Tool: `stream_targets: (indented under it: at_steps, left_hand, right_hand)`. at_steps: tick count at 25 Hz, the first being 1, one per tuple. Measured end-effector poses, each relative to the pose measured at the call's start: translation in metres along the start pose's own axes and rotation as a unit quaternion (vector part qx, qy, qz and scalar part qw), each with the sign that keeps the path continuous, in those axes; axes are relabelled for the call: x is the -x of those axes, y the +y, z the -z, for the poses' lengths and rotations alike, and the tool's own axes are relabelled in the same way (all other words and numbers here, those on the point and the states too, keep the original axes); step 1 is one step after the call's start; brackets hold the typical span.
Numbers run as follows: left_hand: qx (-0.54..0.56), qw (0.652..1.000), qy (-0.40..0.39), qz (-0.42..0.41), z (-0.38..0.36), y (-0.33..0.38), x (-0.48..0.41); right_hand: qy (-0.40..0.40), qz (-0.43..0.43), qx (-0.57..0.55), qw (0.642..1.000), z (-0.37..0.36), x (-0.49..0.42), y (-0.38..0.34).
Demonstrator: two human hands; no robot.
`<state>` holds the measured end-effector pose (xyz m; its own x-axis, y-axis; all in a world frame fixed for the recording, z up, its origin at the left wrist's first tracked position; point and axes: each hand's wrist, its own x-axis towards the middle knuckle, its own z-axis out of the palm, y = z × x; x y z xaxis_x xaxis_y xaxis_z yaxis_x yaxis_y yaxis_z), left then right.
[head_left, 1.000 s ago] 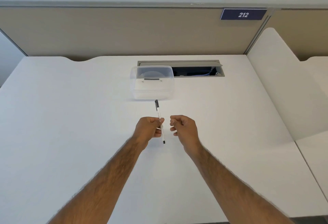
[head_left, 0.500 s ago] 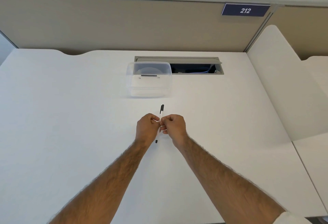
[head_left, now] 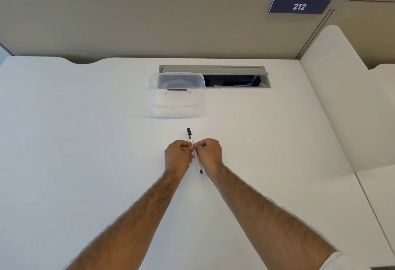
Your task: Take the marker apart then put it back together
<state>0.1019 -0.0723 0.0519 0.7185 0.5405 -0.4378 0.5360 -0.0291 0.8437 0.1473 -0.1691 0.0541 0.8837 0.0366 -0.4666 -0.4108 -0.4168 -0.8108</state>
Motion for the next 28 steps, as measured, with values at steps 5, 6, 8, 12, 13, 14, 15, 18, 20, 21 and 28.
stream_targets:
  at_steps: [5,6,8,12,13,14,15,18,20,21,28]
  left_hand:
    - [-0.008,1.0,-0.014,-0.001,-0.0006,-0.0029,-0.0062]
    - [-0.013,1.0,-0.016,-0.002,-0.001,-0.0038,-0.0076]
    - [-0.029,0.999,-0.019,-0.007,-0.0013,-0.0049,-0.0086]
    - [-0.052,0.998,-0.027,-0.011,-0.0033,-0.0077,-0.0099]
    - [-0.058,0.998,-0.027,-0.011,-0.0037,-0.0081,-0.0098]
    - [-0.063,0.998,-0.028,-0.011,-0.0043,-0.0091,-0.0102]
    - [-0.069,0.997,-0.029,-0.012,-0.0048,-0.0089,-0.0099]
    - [-0.087,0.995,-0.036,-0.021,-0.0056,-0.009,-0.0104]
    - [-0.103,0.994,-0.038,-0.028,-0.0057,-0.0074,-0.0104]
    - [-0.111,0.993,-0.038,-0.031,-0.0052,-0.0065,-0.0103]
    - [-0.157,0.985,-0.049,-0.046,0.0009,-0.0053,-0.0068]
  right_hand:
    - [0.024,-0.016,0.002,1.0,-0.0056,-0.0012,0.0036]
    - [0.026,-0.017,0.007,0.999,-0.0057,-0.0018,0.004]
    - [0.027,-0.013,0.025,0.999,-0.0061,-0.0031,0.0056]
    - [0.023,-0.005,0.066,0.998,-0.0067,-0.0035,0.0058]
    - [0.022,-0.003,0.068,0.997,-0.007,-0.0037,0.0062]
    - [0.023,-0.003,0.069,0.997,-0.007,-0.0033,0.006]
    - [0.024,-0.003,0.072,0.997,-0.0068,-0.0027,0.0053]
    - [0.023,-0.004,0.082,0.996,-0.0071,-0.0038,0.0048]
    - [0.019,-0.006,0.088,0.996,-0.007,-0.004,0.0037]
    - [0.018,-0.006,0.089,0.996,-0.0073,-0.0048,0.0035]
    - [0.027,0.011,0.116,0.993,-0.0027,-0.0015,0.0023]
